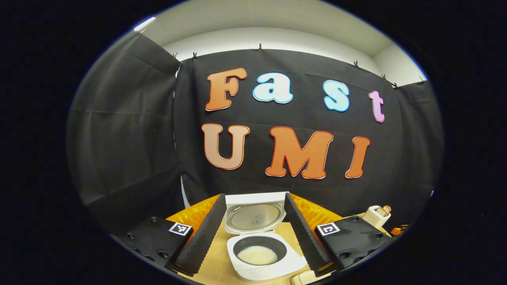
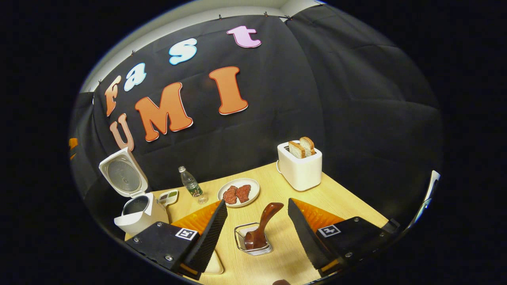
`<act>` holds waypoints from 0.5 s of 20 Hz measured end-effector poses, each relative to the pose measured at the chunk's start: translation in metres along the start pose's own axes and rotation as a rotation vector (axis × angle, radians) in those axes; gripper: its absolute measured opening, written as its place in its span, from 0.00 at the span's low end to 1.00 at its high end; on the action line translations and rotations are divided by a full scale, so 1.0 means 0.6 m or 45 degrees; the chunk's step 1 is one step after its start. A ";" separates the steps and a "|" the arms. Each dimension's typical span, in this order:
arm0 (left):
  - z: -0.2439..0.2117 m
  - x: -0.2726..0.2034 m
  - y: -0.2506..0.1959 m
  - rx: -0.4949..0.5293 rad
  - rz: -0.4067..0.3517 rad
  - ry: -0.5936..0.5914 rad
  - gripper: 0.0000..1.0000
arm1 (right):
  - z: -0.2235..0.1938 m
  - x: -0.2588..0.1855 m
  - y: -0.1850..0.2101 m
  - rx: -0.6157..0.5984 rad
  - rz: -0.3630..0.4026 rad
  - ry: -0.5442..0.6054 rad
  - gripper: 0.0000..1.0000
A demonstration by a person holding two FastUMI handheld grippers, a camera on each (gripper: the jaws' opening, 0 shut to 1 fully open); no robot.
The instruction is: Close the left gripper, press the button to open the rice cooker; take a wooden spoon from the chopstick holder with the right hand, scoop a spoonful of rice and pour it into the rice cooker, then put the wooden spoon back into the chopstick holder.
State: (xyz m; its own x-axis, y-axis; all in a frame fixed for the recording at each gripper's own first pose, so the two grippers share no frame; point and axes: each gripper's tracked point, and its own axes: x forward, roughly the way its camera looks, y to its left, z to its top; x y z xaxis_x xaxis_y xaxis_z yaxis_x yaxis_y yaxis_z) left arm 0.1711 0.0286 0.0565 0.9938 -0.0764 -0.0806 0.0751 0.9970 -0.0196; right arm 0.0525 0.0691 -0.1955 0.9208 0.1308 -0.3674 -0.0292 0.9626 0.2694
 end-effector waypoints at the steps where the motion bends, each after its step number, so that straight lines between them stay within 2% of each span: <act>1: 0.010 0.028 -0.003 0.004 0.001 0.002 0.98 | 0.005 -0.007 0.001 0.006 0.002 -0.007 0.95; 5: 0.022 0.154 -0.010 -0.001 0.010 0.041 0.98 | 0.012 -0.027 -0.014 -0.011 -0.028 -0.027 0.95; 10: -0.029 0.300 -0.011 0.019 0.016 0.162 0.98 | 0.017 -0.049 -0.044 0.026 -0.085 -0.032 0.95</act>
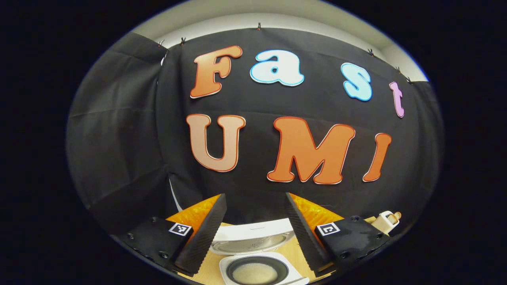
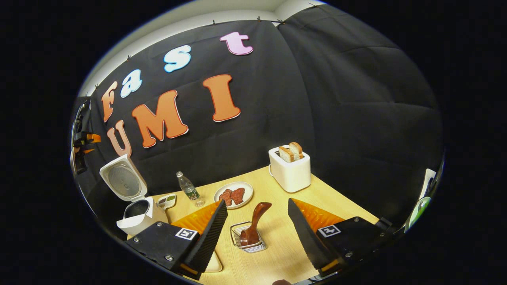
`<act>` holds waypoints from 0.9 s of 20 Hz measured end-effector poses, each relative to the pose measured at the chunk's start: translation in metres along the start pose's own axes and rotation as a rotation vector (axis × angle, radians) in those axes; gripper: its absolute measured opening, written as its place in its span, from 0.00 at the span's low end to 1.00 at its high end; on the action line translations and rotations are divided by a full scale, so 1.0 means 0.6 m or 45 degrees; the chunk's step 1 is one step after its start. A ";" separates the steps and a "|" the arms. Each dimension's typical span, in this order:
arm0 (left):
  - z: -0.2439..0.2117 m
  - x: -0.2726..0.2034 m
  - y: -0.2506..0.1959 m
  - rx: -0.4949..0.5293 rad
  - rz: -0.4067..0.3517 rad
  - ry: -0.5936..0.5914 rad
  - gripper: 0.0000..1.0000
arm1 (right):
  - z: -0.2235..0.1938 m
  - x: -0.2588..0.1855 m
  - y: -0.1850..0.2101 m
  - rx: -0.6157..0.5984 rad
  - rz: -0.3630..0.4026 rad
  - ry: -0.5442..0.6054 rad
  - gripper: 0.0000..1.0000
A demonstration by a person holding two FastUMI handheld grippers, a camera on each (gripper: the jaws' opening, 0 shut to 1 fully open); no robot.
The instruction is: Close the left gripper, press the button to open the rice cooker; take a wooden spoon from the chopstick holder with the right hand, scoop a spoonful of rice and pour it into the rice cooker, then put the wooden spoon back into the chopstick holder.
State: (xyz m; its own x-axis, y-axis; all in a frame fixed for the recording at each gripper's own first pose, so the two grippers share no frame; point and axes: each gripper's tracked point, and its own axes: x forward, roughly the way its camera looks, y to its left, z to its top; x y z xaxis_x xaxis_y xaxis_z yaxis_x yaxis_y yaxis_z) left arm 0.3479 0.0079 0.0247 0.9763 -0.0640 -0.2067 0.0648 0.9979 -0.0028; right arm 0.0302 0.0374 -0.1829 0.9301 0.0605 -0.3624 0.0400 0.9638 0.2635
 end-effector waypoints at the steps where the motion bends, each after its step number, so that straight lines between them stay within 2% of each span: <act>1: -0.017 0.024 -0.003 0.002 -0.008 0.034 0.98 | 0.002 -0.003 -0.006 0.002 -0.012 -0.002 0.95; 5: -0.096 0.097 0.006 0.004 -0.007 0.190 0.99 | 0.005 -0.014 -0.021 0.013 -0.038 -0.008 0.95; 9: -0.153 0.128 0.005 -0.038 -0.014 0.305 0.98 | 0.006 -0.025 -0.021 -0.002 -0.057 -0.007 0.95; 12: -0.157 0.135 0.015 0.003 0.008 0.287 1.00 | 0.025 -0.038 -0.012 -0.025 -0.057 -0.030 0.95; 18: -0.167 0.109 0.008 -0.021 -0.015 0.310 0.99 | 0.103 -0.064 0.015 -0.084 -0.032 -0.119 0.94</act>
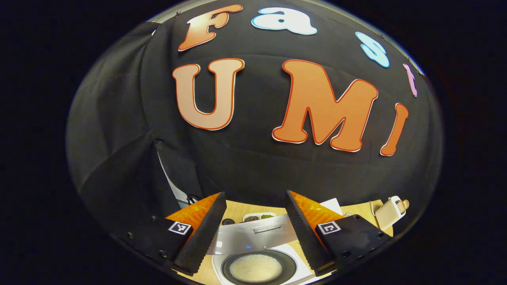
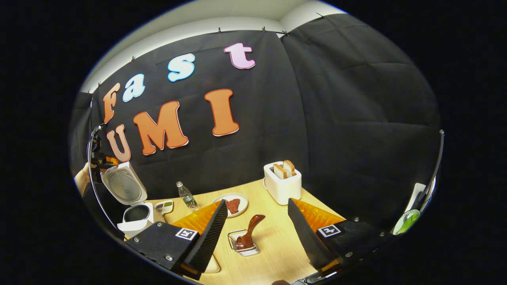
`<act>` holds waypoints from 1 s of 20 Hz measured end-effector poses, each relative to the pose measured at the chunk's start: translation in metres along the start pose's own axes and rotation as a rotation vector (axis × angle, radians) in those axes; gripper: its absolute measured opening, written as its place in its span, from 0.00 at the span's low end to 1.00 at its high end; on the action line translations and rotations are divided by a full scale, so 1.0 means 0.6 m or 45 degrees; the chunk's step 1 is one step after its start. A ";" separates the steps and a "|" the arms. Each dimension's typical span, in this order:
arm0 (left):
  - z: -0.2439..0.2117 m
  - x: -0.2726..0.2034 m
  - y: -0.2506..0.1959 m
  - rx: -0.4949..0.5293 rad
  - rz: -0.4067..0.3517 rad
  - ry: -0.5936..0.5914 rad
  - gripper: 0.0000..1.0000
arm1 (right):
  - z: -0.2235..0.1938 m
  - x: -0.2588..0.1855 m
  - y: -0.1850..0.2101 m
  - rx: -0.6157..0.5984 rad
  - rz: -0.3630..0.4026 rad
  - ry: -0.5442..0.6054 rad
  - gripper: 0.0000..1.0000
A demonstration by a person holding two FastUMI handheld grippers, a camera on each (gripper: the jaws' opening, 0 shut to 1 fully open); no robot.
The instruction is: Close the left gripper, press the button to open the rice cooker; take a wooden spoon from the chopstick holder with the right hand, scoop a spoonful of rice and pour it into the rice cooker, then put the wooden spoon back into the chopstick holder.
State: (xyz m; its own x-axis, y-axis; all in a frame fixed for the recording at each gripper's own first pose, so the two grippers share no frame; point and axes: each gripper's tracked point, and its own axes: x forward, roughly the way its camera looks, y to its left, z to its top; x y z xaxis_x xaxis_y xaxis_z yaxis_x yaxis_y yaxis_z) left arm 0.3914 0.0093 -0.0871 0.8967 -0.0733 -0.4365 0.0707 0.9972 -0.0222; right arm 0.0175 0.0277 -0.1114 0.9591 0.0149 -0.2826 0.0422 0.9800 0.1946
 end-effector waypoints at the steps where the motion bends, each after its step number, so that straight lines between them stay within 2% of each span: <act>1: -0.003 -0.006 -0.002 0.008 -0.001 -0.006 1.00 | 0.015 -0.002 0.002 -0.021 0.001 -0.012 0.94; 6: -0.036 -0.048 -0.017 0.012 -0.011 -0.005 1.00 | 0.111 -0.020 -0.004 -0.199 -0.034 -0.123 0.95; 9: -0.075 -0.084 -0.032 -0.002 -0.055 0.028 0.99 | 0.145 -0.042 0.021 -0.214 0.033 -0.171 0.95; 13: -0.168 -0.126 -0.046 -0.021 -0.090 0.133 1.00 | 0.143 -0.036 0.046 -0.246 0.130 -0.175 0.95; 18: -0.315 -0.151 -0.059 -0.030 -0.054 0.244 0.99 | 0.111 -0.023 0.054 -0.258 0.206 -0.104 0.95; 20: -0.363 -0.160 -0.057 0.016 -0.014 0.251 0.99 | 0.097 -0.018 0.050 -0.256 0.220 -0.069 0.95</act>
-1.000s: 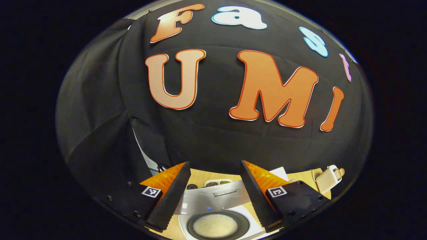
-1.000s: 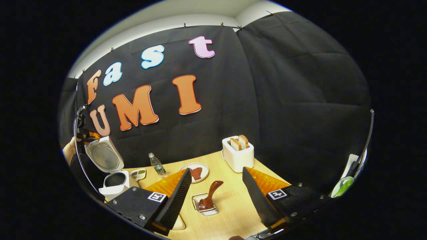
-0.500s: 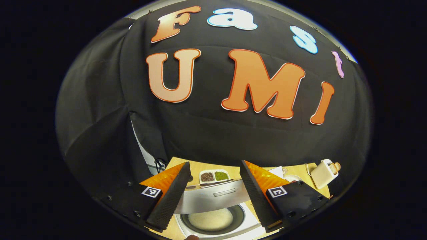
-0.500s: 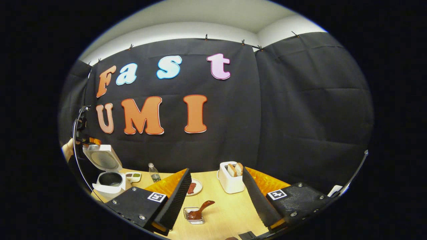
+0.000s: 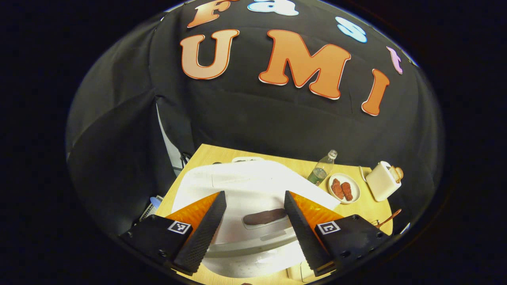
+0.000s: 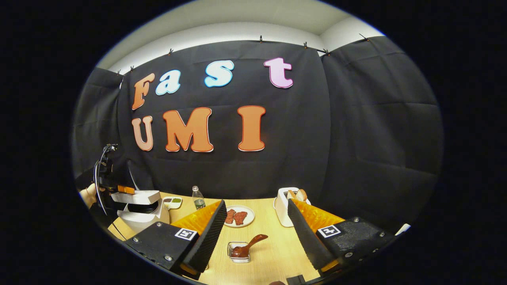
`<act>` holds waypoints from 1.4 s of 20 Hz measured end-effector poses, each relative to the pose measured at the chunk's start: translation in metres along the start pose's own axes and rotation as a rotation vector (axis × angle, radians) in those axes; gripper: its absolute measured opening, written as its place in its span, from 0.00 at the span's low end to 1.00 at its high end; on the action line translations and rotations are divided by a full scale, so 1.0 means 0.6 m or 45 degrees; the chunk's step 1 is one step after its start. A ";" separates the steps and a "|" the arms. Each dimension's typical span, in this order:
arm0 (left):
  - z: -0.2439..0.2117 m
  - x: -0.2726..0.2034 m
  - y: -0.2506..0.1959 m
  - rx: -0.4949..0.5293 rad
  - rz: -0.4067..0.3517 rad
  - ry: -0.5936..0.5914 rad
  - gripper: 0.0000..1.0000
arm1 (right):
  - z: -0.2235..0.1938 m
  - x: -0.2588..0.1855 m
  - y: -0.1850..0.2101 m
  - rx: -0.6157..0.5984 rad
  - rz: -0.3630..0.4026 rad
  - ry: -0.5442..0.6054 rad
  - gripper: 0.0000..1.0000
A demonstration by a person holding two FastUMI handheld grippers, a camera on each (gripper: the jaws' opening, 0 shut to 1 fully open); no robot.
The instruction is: Close the left gripper, press the button to open the rice cooker; take a wooden spoon from the chopstick holder with the right hand, scoop a spoonful of rice and pour it into the rice cooker, then put the wooden spoon back into the chopstick holder.
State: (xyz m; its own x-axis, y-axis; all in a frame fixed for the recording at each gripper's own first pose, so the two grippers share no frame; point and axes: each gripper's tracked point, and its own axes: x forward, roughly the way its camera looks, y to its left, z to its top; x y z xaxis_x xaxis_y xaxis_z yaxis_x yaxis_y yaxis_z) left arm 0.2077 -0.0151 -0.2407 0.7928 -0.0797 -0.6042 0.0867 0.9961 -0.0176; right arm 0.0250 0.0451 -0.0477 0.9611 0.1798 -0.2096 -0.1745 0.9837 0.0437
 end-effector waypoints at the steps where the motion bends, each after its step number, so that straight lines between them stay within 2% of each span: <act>1: -0.019 -0.001 0.000 0.019 0.022 0.001 1.00 | -0.008 0.001 -0.001 0.002 0.007 0.017 0.95; 2: -0.037 0.001 -0.001 0.027 0.041 0.001 0.99 | -0.015 0.001 -0.004 0.003 0.014 0.033 0.95; 3: -0.050 0.002 -0.002 0.025 0.057 0.002 0.99 | -0.022 0.002 -0.006 0.005 0.019 0.048 1.00; 4: -0.060 0.004 -0.002 0.022 0.070 0.003 0.99 | -0.029 0.002 -0.007 0.005 0.023 0.063 1.00; 5: -0.069 0.008 -0.001 0.024 0.081 0.003 0.99 | -0.036 0.002 -0.009 0.004 0.026 0.077 0.95; 8: -0.083 0.014 -0.001 0.035 0.112 -0.013 0.99 | -0.048 0.005 -0.015 0.004 0.034 0.107 0.95; 9: -0.086 0.015 0.000 0.037 0.120 -0.009 0.99 | -0.052 0.005 -0.016 0.008 0.037 0.115 1.00; 10: -0.096 0.020 0.001 0.026 0.126 0.007 0.99 | -0.056 0.004 -0.015 0.013 0.040 0.122 0.95; 15: -0.104 0.026 0.000 0.037 0.171 0.003 1.00 | -0.075 0.008 -0.017 0.040 0.041 0.143 0.95; 18: -0.091 0.017 0.003 0.061 0.161 -0.059 1.00 | -0.090 0.007 -0.030 0.072 0.020 0.172 0.95; 23: -0.086 0.000 -0.005 0.047 0.121 -0.018 0.99 | -0.065 0.003 -0.061 0.088 -0.052 0.146 0.95; 26: -0.050 -0.030 -0.016 0.043 0.079 -0.064 0.99 | -0.030 -0.004 -0.072 0.082 -0.078 0.083 0.95; 28: 0.001 -0.078 -0.019 0.031 0.064 -0.159 1.00 | -0.008 -0.005 -0.080 0.072 -0.094 0.053 0.95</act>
State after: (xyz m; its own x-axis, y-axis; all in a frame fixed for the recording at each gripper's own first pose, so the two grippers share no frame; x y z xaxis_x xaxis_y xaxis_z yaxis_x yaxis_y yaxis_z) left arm 0.1701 -0.0230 -0.2117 0.8654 -0.0352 -0.4999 0.0583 0.9978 0.0307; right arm 0.0296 -0.0026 -0.0539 0.9610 0.1082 -0.2545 -0.0901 0.9926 0.0817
